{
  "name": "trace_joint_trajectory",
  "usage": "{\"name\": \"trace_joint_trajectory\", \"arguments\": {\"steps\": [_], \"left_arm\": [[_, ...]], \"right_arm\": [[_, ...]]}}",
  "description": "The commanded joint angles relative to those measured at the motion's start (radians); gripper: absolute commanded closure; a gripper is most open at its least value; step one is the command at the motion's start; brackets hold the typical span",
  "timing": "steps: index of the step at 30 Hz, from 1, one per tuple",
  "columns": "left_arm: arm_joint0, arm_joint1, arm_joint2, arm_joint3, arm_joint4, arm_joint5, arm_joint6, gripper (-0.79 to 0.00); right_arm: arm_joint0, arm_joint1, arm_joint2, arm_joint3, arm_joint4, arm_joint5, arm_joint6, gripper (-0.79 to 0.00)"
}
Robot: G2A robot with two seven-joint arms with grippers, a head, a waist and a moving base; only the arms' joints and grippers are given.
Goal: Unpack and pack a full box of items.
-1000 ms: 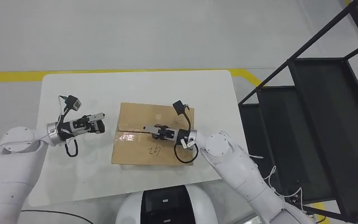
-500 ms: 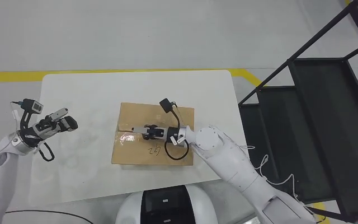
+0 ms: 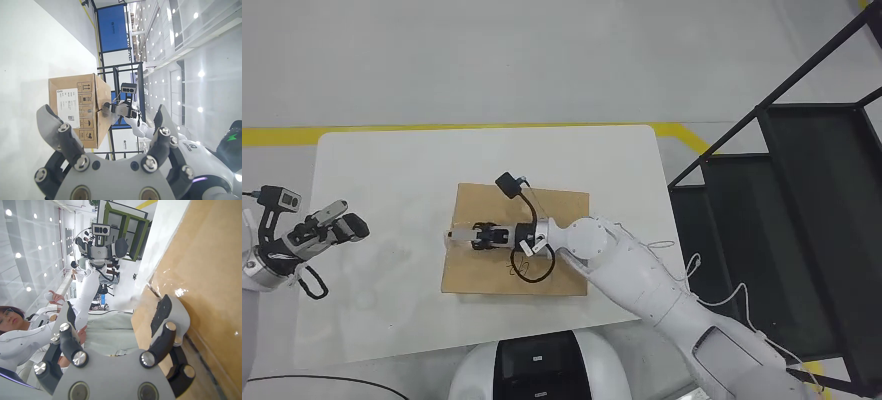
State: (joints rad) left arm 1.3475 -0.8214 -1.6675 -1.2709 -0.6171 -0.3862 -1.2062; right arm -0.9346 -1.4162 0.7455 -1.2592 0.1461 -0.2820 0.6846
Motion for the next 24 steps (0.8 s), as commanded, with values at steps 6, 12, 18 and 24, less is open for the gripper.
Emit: {"name": "trace_joint_trajectory", "arguments": {"steps": [6,12,18,24], "left_arm": [[0.024,0.0,-0.018,-0.018,-0.006,0.005,0.003,-0.785],[0.039,0.001,-0.034,-0.029,-0.009,0.007,0.004,-0.785],[0.044,0.0,-0.037,-0.034,-0.014,0.01,-0.002,-0.785],[0.019,-0.004,-0.009,-0.013,-0.013,0.024,-0.025,-0.785]], "right_arm": [[0.056,-0.034,-0.053,0.076,0.0,-0.007,-0.012,-0.785],[0.091,-0.06,-0.081,0.109,0.009,-0.023,-0.03,-0.785],[0.113,-0.079,-0.096,0.146,-0.003,-0.052,-0.041,-0.785],[0.087,-0.067,-0.046,0.128,-0.009,-0.112,-0.057,-0.785]]}}
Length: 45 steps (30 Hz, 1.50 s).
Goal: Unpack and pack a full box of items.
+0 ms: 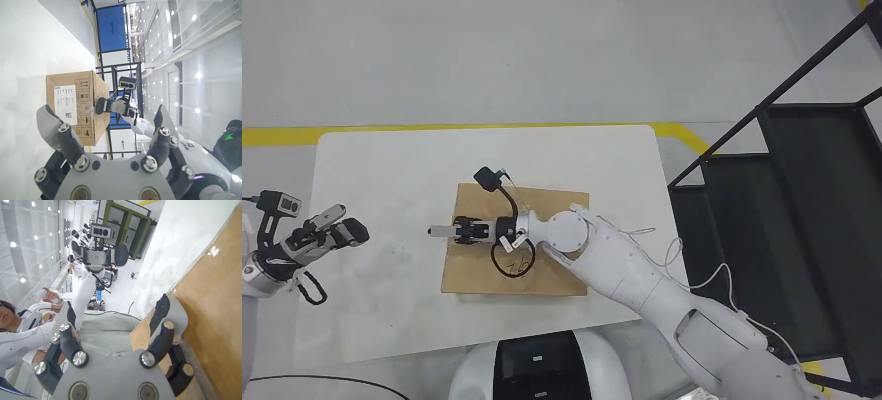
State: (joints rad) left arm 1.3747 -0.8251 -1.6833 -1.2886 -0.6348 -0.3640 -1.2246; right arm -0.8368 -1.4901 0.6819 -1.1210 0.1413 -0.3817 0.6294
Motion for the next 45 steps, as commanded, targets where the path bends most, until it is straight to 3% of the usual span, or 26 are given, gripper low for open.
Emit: {"name": "trace_joint_trajectory", "arguments": {"steps": [1,7,13,18,26,31,45], "left_arm": [[-0.013,-0.001,0.01,0.007,0.005,0.002,-0.01,-0.785],[-0.057,-0.006,0.045,0.017,0.006,0.002,-0.039,-0.785],[-0.095,-0.012,0.085,0.015,0.015,0.002,-0.05,-0.785],[-0.123,-0.017,0.116,0.015,0.019,0.007,-0.065,-0.785],[-0.144,-0.028,0.127,0.041,-0.049,-0.035,-0.024,-0.785],[-0.153,-0.033,0.138,0.044,-0.051,-0.034,-0.014,-0.785],[-0.155,-0.034,0.142,0.044,-0.047,-0.033,-0.009,-0.784]], "right_arm": [[-0.018,0.011,0.029,-0.017,-0.009,-0.02,-0.003,-0.785],[-0.138,0.066,0.157,-0.162,-0.059,-0.047,0.005,-0.785],[-0.373,0.139,0.386,-0.424,-0.084,0.053,-0.017,-0.785],[-0.558,0.17,0.562,-0.595,0.024,0.102,-0.095,-0.785],[-0.762,0.188,0.792,-0.668,0.178,0.053,-0.274,-0.785],[-0.807,0.189,0.841,-0.659,0.261,0.019,-0.316,-0.785],[-0.807,0.189,0.841,-0.66,0.261,0.019,-0.316,-0.785]]}}
